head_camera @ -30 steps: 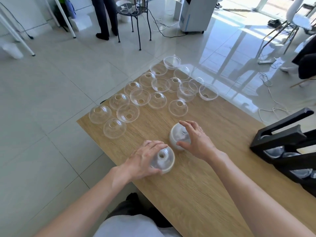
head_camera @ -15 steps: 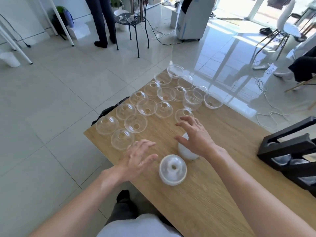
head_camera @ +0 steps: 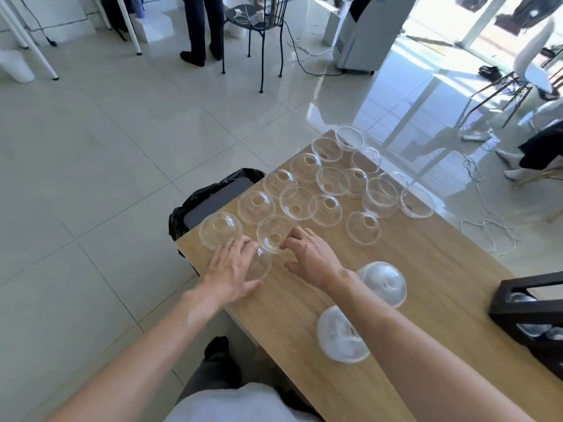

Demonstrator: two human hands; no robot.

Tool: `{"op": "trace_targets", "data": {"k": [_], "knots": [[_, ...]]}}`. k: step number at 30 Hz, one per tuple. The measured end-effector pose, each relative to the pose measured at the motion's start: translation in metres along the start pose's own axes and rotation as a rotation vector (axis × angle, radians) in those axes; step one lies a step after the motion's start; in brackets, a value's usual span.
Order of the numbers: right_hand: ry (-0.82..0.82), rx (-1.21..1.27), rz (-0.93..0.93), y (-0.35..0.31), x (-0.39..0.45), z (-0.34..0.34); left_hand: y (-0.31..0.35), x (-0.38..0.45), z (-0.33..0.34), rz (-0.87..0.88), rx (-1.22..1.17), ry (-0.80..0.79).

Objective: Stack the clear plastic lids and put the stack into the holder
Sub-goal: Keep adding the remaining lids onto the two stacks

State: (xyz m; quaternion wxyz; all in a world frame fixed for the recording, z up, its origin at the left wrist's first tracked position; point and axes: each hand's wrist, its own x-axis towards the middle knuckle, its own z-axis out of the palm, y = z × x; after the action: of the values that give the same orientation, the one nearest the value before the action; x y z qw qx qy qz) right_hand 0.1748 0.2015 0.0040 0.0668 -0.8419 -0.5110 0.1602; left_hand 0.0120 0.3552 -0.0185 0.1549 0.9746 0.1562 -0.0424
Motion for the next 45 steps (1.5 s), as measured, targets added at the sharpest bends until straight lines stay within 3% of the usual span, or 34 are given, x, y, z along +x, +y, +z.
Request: {"op": "trace_targets", "data": {"k": [7, 13, 17, 21, 25, 28, 32, 35, 39, 45], "knots": [[0.178, 0.106, 0.024, 0.005, -0.014, -0.004, -0.009, 0.007, 0.01, -0.001, -0.045, -0.053], [0.329, 0.511, 0.218, 0.014, -0.051, -0.027, -0.003, 0.007, 0.006, 0.055, -0.067, -0.025], [0.309, 0.849, 0.414, 0.031, -0.073, -0.041, 0.013, 0.006, 0.004, 0.08, -0.106, 0.003], [0.149, 1.007, 0.575, 0.042, -0.081, -0.039, 0.023, 0.004, 0.001, 0.098, -0.095, -0.02], [-0.018, 0.934, 0.66, 0.04, -0.068, -0.028, 0.018, -0.002, -0.004, 0.087, -0.075, -0.024], [-0.025, 0.719, 0.727, 0.037, -0.057, -0.023, 0.01, -0.007, -0.009, 0.068, -0.064, -0.02], [-0.023, 0.325, 0.507, 0.026, -0.053, -0.021, 0.004, -0.012, -0.014, 0.055, -0.054, -0.02], [-0.133, 0.173, 0.297, 0.011, -0.05, -0.009, 0.0, -0.015, -0.015, 0.04, -0.062, -0.016], [-0.241, 0.015, 0.253, 0.002, -0.043, 0.015, -0.006, -0.017, -0.017, 0.029, -0.072, -0.022], [-0.113, 0.112, 0.327, 0.026, -0.048, -0.004, -0.004, -0.014, -0.018, 0.027, -0.091, -0.02]]}}
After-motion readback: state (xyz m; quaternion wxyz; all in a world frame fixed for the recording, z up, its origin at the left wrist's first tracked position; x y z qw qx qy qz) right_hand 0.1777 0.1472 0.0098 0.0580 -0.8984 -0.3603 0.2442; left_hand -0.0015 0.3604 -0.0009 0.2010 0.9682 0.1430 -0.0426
